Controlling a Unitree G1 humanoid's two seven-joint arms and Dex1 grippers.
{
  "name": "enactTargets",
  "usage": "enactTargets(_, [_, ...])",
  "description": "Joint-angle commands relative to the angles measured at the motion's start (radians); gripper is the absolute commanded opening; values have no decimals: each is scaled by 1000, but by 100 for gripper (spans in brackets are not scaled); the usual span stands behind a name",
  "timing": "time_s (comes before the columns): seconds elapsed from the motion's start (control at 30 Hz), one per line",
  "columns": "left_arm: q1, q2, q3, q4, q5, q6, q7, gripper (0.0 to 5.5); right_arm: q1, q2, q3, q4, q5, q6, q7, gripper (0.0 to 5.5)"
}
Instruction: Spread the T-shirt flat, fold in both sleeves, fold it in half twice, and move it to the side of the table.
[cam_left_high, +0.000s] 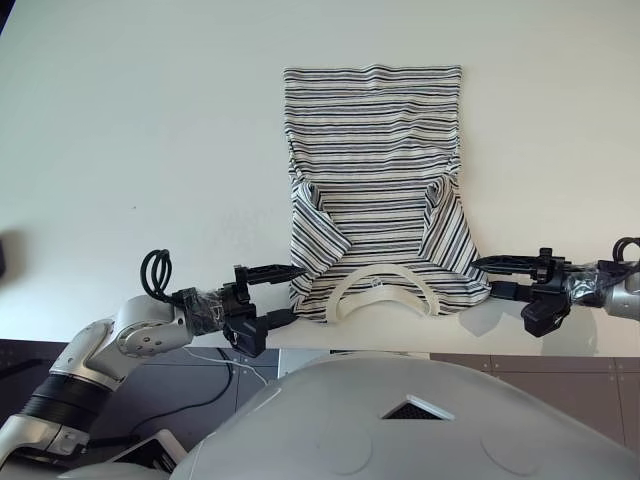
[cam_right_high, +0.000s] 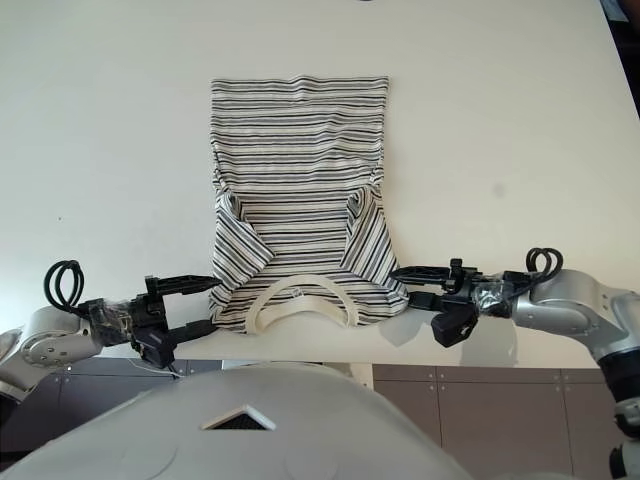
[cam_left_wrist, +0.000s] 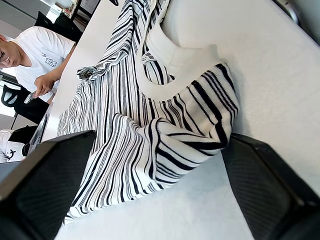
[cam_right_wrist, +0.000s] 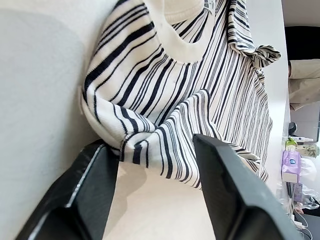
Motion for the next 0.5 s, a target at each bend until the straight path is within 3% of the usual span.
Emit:
enactTargets(0.03, [-2,-2,-62,106,182,76,-64,364,8,24,29,20,-60,23,25,179])
enactTargets(0.37, [-9,13,-75,125,138,95,-64,209,5,36,41,9,-59,44,26,15])
enactTargets(0.5, [-13,8,-66,139,115,114,-60,144,4,42,44,6,-59,52,25,10])
